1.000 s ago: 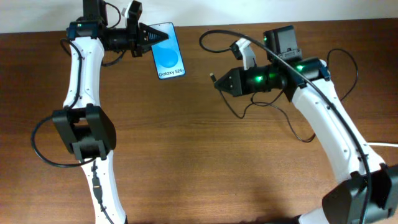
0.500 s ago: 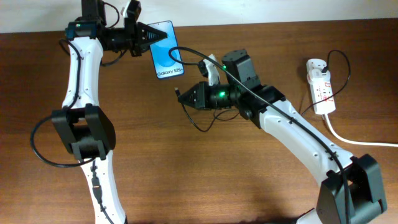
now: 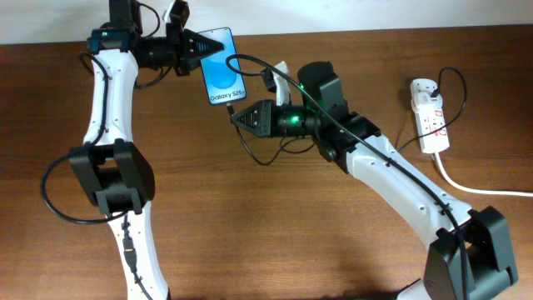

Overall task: Plug charger to phone and switch on socket
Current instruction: 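Push the USB-C plug up into the phone's bottom port, then lower the connected phone onto the table with the left gripper and release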

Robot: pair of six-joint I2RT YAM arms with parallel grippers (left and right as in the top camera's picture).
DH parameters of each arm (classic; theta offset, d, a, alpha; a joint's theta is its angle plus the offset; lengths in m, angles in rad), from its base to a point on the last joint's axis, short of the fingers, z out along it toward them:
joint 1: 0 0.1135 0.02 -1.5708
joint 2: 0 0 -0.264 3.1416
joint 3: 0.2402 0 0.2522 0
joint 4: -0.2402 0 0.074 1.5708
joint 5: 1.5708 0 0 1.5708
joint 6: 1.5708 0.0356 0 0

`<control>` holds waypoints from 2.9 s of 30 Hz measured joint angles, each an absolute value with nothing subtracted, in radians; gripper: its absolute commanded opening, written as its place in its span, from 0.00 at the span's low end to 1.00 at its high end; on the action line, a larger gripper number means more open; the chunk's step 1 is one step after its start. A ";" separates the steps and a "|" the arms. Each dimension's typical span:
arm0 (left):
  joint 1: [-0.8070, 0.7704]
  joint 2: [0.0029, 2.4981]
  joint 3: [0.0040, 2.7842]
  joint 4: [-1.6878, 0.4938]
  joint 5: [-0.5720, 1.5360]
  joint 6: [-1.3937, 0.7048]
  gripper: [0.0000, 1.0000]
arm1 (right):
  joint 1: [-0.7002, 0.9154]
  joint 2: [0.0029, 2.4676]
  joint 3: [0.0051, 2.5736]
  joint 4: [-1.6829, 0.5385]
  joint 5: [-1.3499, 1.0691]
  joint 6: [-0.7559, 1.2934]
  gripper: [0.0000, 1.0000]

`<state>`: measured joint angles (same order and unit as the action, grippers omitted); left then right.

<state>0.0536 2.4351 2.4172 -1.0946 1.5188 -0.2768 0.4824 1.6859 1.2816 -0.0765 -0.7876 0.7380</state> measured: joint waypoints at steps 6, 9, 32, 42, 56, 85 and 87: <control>0.054 2.435 2.417 -1.095 1.519 -0.288 0.00 | 0.482 1.686 1.282 -0.074 -0.783 0.738 0.04; 0.054 2.435 2.417 -1.095 1.519 -0.288 0.00 | 0.482 1.686 1.282 -0.073 -0.779 0.738 0.04; 0.059 2.435 2.417 -1.109 1.518 -0.300 0.00 | 0.485 1.686 1.271 -0.006 -0.746 0.823 0.04; 0.044 2.435 2.418 -1.098 1.511 -0.303 0.00 | 0.464 1.687 1.255 0.022 -0.780 0.835 0.04; -0.038 2.436 2.418 -1.318 0.952 -0.110 0.00 | 0.251 1.662 1.280 -0.405 -0.607 0.675 0.83; -0.183 2.650 2.436 -1.333 0.457 -0.071 0.72 | 0.251 1.659 1.278 -0.636 -0.340 0.476 0.87; -0.171 2.642 2.448 -1.343 0.366 -0.094 0.73 | 0.251 1.652 1.281 -0.669 -0.306 0.437 0.93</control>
<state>-0.1715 2.6423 2.4481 -1.3430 0.3656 -0.0937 0.2512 1.6516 1.2808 -0.6693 -0.3058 0.4370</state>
